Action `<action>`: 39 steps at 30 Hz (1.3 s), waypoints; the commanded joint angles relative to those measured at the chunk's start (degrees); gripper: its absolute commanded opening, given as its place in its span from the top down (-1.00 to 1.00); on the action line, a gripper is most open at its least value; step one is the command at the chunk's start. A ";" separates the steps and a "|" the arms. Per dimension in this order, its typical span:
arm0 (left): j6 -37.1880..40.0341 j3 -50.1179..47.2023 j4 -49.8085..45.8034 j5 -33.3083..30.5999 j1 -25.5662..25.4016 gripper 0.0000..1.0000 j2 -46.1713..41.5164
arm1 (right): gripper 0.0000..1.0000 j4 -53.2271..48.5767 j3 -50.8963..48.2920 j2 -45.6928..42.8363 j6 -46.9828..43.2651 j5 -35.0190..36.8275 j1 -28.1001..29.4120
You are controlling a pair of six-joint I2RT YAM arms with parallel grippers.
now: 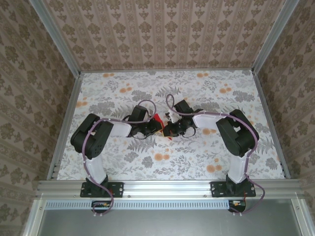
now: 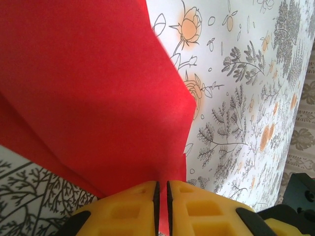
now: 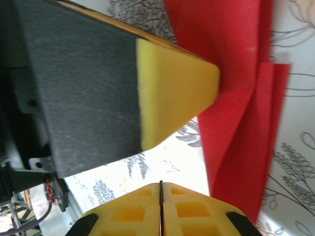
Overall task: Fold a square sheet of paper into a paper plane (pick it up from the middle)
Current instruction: Fold the wing for the fifth time at the center of the table.
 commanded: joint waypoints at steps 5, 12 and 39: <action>-0.37 1.44 -7.02 -3.06 0.37 0.69 2.13 | 0.83 -7.34 2.76 1.43 -2.85 7.16 0.37; -0.13 1.97 -9.04 -3.61 0.36 0.67 2.30 | 0.84 -9.04 3.13 2.50 -3.07 8.98 0.20; 1.36 4.81 -14.15 -4.54 0.36 0.66 3.01 | 0.48 -6.82 1.50 -0.94 -8.11 9.76 0.37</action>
